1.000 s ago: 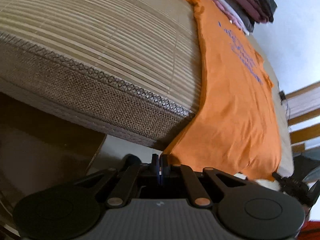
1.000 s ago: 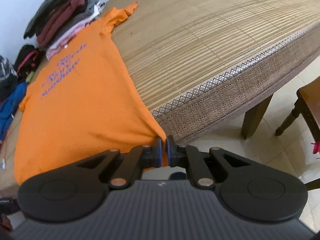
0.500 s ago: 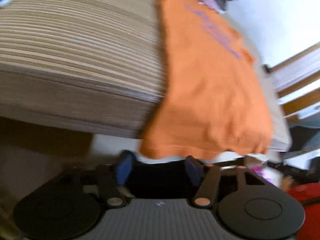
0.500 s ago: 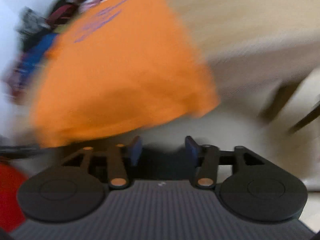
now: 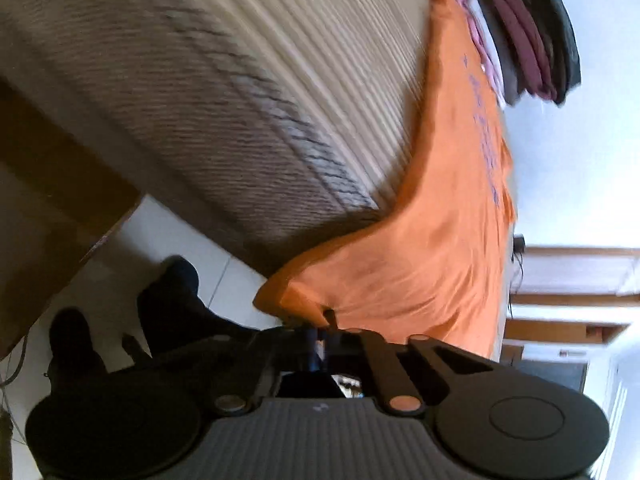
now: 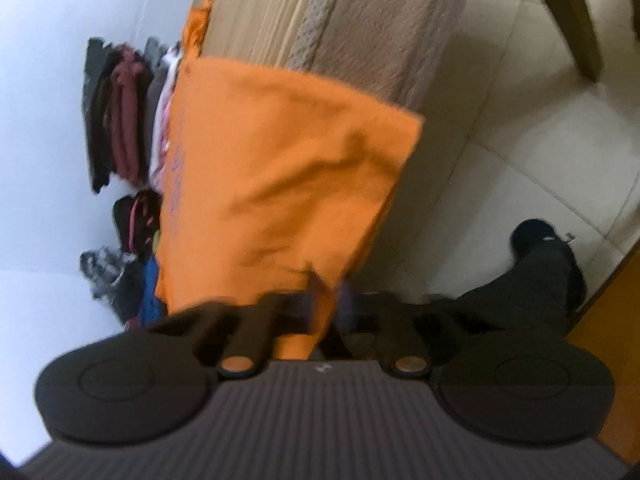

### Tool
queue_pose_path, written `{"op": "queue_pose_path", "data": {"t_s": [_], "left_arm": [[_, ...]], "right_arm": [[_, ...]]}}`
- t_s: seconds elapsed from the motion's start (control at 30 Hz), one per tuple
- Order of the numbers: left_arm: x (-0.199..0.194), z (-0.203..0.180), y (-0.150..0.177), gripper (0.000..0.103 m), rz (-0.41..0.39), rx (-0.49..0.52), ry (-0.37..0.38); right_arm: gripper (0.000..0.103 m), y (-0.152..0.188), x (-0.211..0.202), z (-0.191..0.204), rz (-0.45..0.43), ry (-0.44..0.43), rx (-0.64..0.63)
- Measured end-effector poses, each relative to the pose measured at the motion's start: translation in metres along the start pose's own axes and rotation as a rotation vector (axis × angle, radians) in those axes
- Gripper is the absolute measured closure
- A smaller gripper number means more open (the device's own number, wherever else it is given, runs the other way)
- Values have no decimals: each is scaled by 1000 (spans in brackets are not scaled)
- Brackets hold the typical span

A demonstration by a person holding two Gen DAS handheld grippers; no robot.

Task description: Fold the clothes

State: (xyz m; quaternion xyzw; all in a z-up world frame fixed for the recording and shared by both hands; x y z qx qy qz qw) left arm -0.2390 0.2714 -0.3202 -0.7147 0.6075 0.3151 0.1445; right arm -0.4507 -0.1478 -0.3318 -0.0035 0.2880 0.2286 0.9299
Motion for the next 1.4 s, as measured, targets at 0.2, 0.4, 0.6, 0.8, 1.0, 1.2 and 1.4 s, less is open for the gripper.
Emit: {"op": "queue_pose_path", "data": {"t_s": [0.2, 0.4, 0.6, 0.8, 1.0, 1.2, 1.4], "left_arm": [[-9, -7, 10, 102, -33, -6, -6], [-22, 28, 10, 90, -20, -79, -66], [-42, 49, 22, 76, 41, -81, -6], [-76, -27, 37, 65, 84, 324, 34], [-85, -131, -27, 49, -176, 545, -160], [-80, -176, -146, 50, -308, 367, -200], [-44, -166, -231, 50, -267, 73, -219]], "right_arm": [[99, 4, -23, -5, -89, -53, 21], [97, -11, -48, -31, -136, 34, 84], [96, -17, -62, -42, -134, 239, 32], [95, -49, -69, 6, -188, 371, -211], [95, -106, -68, 72, -291, 426, -426], [56, -160, -50, 141, -352, 455, -640], [56, -166, 97, 249, -78, 391, -991]]}}
Point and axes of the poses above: each gripper's, at about its wrist camera, not at the fingertips, and x roughly the way its jaws point, z to its left, y to its underside, the point moved 4 cm from there along x, roughly the way its jaws point, and after that the axes turned 15 degrees about z, right-handed, at the moved point
